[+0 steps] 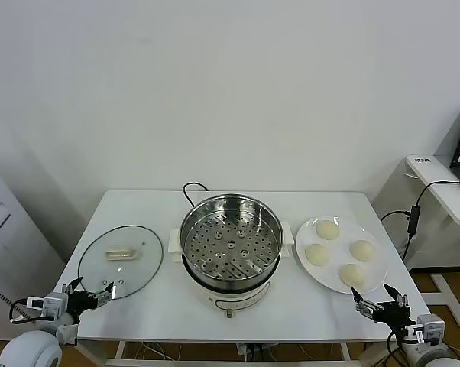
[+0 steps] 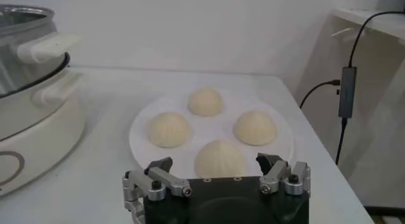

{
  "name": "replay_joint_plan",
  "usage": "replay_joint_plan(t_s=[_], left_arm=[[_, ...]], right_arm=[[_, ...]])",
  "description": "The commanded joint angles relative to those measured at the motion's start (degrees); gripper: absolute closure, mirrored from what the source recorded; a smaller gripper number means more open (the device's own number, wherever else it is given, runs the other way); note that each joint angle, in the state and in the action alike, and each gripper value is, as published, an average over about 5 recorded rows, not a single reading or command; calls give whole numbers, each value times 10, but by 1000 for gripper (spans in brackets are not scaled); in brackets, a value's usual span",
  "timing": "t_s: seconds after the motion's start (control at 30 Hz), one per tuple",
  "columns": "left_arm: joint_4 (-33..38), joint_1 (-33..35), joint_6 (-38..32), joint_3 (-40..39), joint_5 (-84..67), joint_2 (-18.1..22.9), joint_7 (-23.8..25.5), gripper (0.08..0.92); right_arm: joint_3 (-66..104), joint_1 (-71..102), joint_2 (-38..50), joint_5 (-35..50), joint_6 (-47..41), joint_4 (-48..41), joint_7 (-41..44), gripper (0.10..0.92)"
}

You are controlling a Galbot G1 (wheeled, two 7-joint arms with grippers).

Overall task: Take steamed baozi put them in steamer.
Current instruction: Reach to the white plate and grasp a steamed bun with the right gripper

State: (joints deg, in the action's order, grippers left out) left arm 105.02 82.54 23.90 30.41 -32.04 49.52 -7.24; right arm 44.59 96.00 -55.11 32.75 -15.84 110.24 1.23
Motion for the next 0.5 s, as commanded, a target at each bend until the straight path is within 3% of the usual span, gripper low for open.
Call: replay_joint_plan(t_s=[0.03, 0.37, 0.5], left_arm=[[4, 0, 1, 0, -8, -1, 0, 177], [11, 0, 1, 1, -28, -2, 8, 177], [11, 0, 2, 1, -27, -3, 8, 177]], right_arm=[[0, 1, -2, 0, 0, 0, -1, 203], [0, -7, 7, -6, -4, -2, 9, 203], [5, -36, 24, -92, 4, -15, 29, 203]])
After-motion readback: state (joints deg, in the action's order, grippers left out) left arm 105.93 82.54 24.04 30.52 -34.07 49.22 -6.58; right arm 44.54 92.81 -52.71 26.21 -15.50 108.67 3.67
